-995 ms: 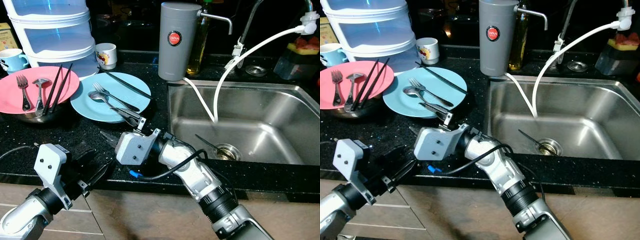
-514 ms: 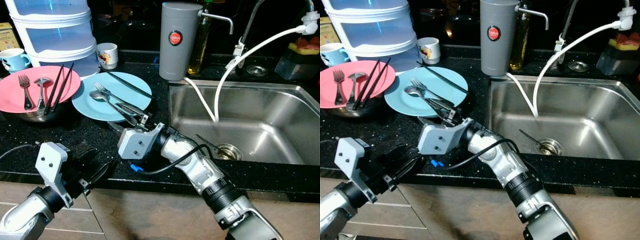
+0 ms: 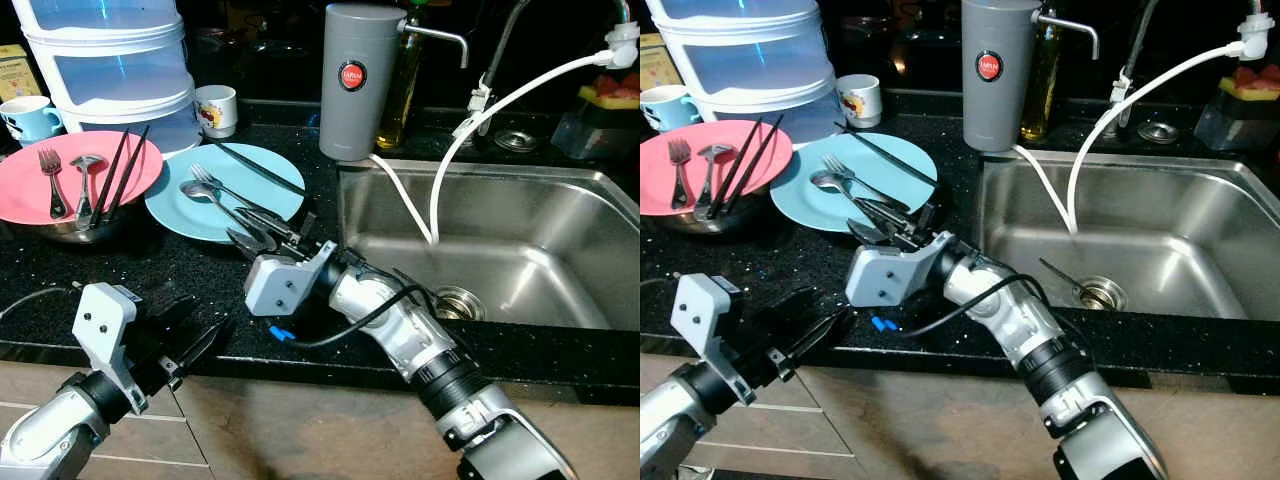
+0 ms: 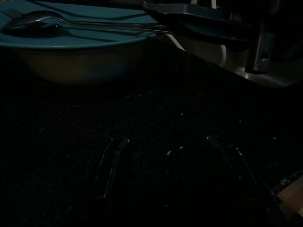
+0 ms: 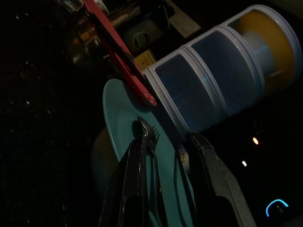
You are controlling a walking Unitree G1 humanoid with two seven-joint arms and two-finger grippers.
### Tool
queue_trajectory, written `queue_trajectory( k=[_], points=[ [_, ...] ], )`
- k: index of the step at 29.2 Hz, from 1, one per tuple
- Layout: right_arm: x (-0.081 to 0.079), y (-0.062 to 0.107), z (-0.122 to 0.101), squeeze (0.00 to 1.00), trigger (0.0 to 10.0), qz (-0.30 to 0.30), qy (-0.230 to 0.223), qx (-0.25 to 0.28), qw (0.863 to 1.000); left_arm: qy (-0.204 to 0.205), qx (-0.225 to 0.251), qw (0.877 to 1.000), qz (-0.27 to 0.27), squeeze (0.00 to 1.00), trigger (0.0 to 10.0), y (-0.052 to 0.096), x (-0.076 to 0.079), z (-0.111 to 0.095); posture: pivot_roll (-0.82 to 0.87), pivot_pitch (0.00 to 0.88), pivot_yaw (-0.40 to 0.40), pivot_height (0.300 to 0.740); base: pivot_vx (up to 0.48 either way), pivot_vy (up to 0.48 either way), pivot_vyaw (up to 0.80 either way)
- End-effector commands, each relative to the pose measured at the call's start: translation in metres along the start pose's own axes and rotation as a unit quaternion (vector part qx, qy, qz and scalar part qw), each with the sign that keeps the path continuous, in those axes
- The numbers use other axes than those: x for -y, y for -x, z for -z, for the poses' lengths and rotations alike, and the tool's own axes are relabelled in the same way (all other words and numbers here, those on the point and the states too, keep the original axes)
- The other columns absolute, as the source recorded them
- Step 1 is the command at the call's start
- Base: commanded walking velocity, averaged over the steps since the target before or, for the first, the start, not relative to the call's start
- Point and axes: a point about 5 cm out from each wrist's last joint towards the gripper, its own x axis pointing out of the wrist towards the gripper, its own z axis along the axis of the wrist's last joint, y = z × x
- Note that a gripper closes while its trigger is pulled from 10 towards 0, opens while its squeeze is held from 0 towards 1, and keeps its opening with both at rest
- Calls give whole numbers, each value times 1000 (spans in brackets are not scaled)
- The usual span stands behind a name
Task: Kitchen organization
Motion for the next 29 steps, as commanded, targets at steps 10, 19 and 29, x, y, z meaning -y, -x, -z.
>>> queue_trajectory(
  k=[10,19,29],
  points=[
    [-8,18,-3,0,10000,-54,-9,32,998,4,-6,1000,13,0,10000,-2,3,3,86,92,-1,740,0,0,0],
    [-9,19,1,0,10000,-72,14,20,997,3,-8,1000,17,0,10000,-3,3,3,84,92,6,740,0,0,0],
    [-5,14,8,0,10000,-68,47,-8,997,-1,-8,1000,15,0,10000,-3,1,2,90,89,-1,740,0,0,0]
  ],
)
